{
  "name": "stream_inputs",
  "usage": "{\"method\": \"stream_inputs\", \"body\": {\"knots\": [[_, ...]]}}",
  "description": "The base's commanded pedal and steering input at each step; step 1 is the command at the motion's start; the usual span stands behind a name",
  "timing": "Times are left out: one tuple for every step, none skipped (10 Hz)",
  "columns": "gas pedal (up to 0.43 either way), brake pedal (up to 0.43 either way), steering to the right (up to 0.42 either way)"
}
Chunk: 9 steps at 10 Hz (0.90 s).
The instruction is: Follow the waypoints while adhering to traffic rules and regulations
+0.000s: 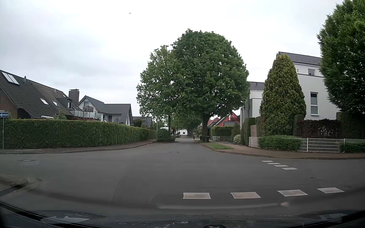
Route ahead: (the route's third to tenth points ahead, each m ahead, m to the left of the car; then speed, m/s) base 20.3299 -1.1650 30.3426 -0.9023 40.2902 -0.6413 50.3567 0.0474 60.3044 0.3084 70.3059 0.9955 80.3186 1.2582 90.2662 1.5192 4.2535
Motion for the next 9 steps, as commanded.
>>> {"method": "stream_inputs", "body": {"knots": [[0.000, 0.000, -0.015], [0.008, 0.000, -0.014], [0.138, 0.000, -0.014], [0.150, 0.000, -0.013], [0.169, 0.000, -0.013], [0.177, 0.000, -0.013], [0.220, 0.000, -0.013], [0.260, 0.000, -0.012], [0.260, 0.000, -0.013]]}}
